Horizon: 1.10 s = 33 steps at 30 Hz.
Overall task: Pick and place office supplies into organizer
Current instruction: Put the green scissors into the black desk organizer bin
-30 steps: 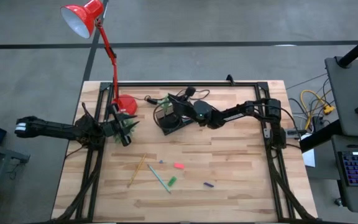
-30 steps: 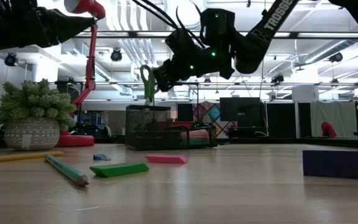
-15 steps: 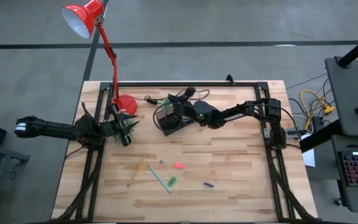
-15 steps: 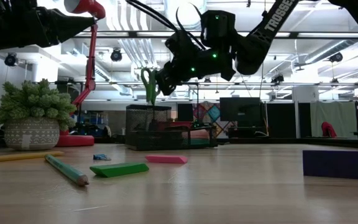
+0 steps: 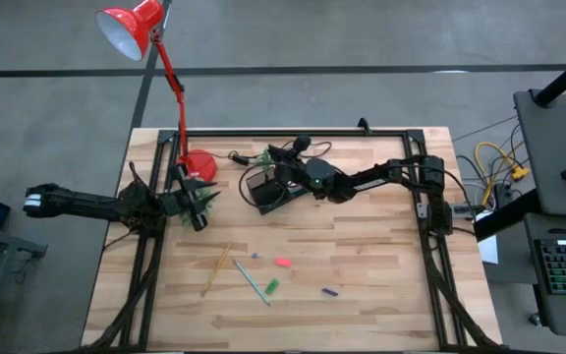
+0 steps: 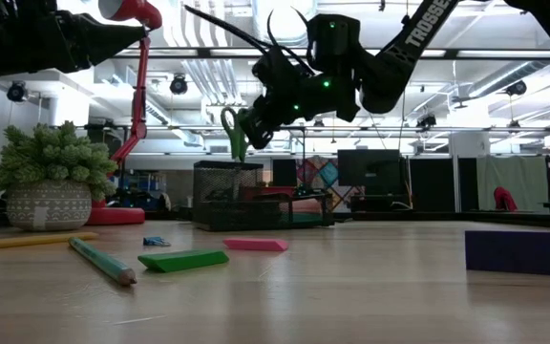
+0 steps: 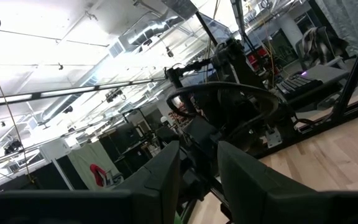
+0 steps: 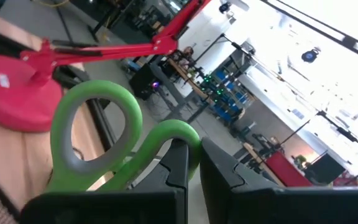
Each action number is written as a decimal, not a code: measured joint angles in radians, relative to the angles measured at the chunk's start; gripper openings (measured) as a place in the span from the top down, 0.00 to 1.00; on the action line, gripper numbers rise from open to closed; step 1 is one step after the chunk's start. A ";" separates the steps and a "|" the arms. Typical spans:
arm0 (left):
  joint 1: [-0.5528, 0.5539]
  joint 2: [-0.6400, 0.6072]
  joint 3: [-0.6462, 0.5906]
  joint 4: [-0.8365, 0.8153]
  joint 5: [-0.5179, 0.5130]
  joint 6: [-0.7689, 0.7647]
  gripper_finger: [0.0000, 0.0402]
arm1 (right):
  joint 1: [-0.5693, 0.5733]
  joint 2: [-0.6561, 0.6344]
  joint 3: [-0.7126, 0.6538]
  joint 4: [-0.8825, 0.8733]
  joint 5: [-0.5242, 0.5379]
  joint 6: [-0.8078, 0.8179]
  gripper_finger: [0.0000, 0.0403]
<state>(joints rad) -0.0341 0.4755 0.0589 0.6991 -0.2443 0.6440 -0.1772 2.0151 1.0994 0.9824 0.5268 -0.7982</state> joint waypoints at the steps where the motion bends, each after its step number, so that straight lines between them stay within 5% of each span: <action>1: 0.000 0.000 0.000 0.000 0.000 0.000 0.76 | 0.000 0.000 0.000 -0.012 -0.001 -0.006 0.97; 10: 0.000 0.000 0.000 0.000 0.000 0.000 0.76 | -0.003 -0.002 0.002 -0.099 -0.009 -0.014 0.96; 22: 0.000 0.000 0.000 0.000 0.000 0.000 0.76 | -0.002 0.000 0.023 -0.118 -0.010 -0.014 0.77; 33: 0.000 0.000 0.000 0.000 0.000 0.000 0.76 | -0.002 -0.001 0.023 -0.119 -0.002 -0.048 0.77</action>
<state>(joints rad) -0.0345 0.4755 0.0589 0.6991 -0.2446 0.6441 -0.1791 2.0142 1.1219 0.8639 0.5253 -0.8464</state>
